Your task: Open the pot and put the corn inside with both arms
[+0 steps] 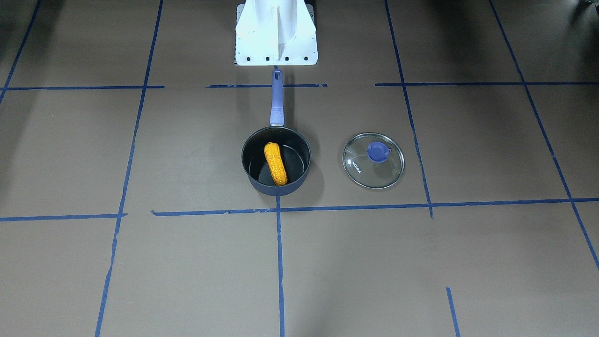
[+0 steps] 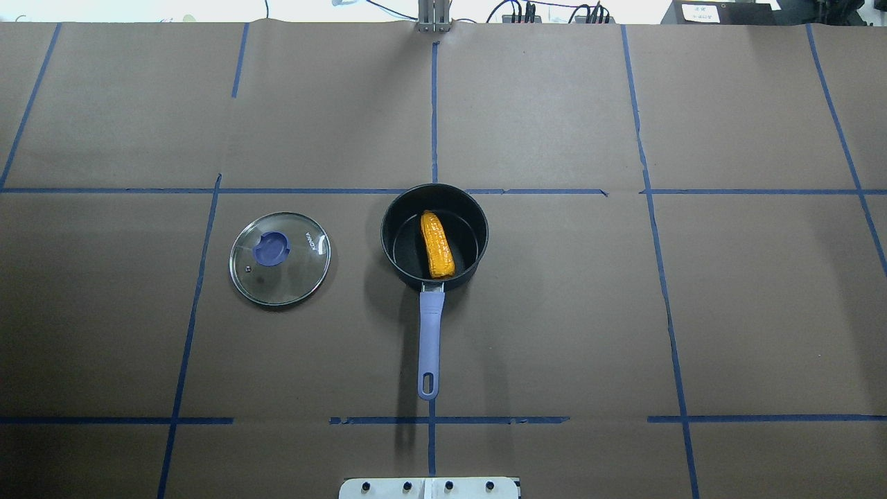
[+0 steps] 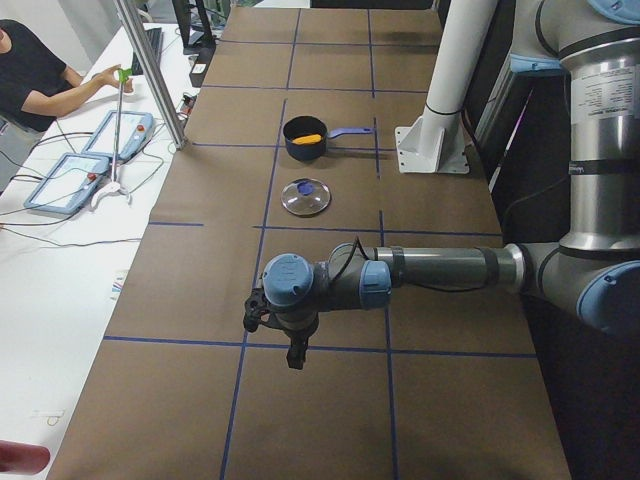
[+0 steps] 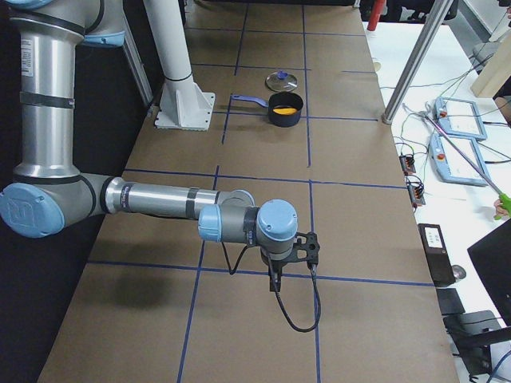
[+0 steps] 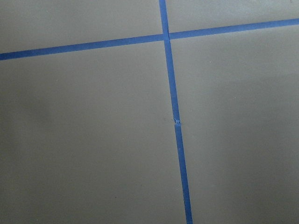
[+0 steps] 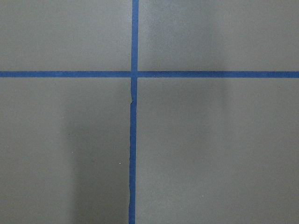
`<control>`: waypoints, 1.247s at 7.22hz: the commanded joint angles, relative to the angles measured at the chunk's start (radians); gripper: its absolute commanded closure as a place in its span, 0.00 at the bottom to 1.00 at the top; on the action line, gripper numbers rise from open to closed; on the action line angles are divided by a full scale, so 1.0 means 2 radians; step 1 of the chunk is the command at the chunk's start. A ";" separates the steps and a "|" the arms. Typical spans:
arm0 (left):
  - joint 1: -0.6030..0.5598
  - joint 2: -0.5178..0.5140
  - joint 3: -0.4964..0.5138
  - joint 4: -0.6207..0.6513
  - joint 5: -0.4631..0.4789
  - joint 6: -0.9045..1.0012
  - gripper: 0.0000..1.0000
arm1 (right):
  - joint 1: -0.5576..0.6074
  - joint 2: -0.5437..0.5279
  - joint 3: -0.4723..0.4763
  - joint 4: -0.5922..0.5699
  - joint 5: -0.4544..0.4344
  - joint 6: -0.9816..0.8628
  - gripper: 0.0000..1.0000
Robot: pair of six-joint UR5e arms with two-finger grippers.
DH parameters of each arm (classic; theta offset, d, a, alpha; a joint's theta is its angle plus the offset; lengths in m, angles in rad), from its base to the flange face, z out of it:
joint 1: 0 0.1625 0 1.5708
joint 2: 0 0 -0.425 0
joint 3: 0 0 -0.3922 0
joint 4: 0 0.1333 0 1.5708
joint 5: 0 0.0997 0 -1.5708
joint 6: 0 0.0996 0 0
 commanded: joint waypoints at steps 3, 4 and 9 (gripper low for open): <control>0.000 -0.006 0.000 -0.002 -0.001 -0.034 0.00 | 0.000 0.003 0.001 0.000 0.000 0.000 0.01; 0.000 -0.009 0.000 -0.002 -0.001 -0.054 0.00 | 0.000 0.004 0.001 0.000 0.000 0.000 0.01; -0.001 -0.010 0.000 -0.002 -0.001 -0.057 0.00 | 0.000 0.005 0.001 0.000 0.001 -0.001 0.00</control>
